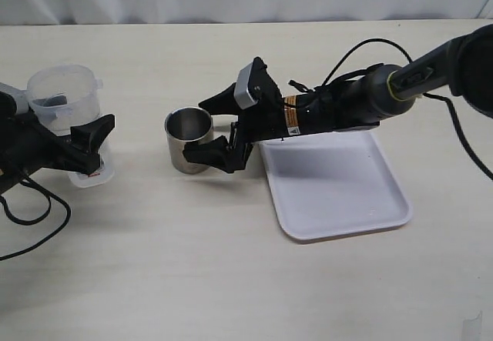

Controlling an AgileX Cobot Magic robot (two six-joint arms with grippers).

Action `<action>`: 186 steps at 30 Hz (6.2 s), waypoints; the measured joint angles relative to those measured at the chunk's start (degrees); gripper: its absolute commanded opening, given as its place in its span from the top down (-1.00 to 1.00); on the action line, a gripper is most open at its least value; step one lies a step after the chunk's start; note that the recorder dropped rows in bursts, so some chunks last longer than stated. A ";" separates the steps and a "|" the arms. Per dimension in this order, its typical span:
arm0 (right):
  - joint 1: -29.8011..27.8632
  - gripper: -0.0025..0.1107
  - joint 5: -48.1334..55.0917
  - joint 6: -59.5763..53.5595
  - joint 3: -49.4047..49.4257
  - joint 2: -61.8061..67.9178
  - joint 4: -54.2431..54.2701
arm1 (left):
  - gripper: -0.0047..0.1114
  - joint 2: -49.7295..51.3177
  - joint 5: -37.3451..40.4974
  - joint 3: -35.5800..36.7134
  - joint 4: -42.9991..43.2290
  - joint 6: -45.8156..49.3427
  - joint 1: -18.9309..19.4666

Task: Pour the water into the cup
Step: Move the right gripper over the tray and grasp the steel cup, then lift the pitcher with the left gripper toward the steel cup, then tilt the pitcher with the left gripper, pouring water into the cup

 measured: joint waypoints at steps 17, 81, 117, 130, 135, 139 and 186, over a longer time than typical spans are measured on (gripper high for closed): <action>2.57 -0.79 -1.44 2.70 -6.92 6.81 2.03 | 0.92 0.00 -0.11 0.00 0.75 0.00 0.00; 5.67 0.88 4.99 -1.34 -7.14 7.31 5.11 | 0.92 0.24 1.63 -3.31 5.03 0.00 0.00; 5.67 0.88 0.51 -2.82 -7.14 6.72 6.63 | 0.92 0.34 25.56 -27.97 26.32 7.35 -2.72; 5.67 0.88 0.51 -3.03 -7.14 6.72 6.50 | 0.92 0.34 28.13 -29.43 25.37 27.75 -4.70; 5.67 0.88 0.51 -3.03 -7.14 6.72 6.00 | 0.92 0.34 27.19 -29.43 25.37 35.38 -4.70; 5.67 0.88 0.25 -3.03 -7.14 6.72 4.14 | 0.92 0.34 25.09 -29.43 25.37 38.68 -4.70; 5.67 0.88 -2.97 -3.03 -7.14 6.72 0.04 | 0.92 0.34 24.72 -29.43 24.49 51.12 -4.79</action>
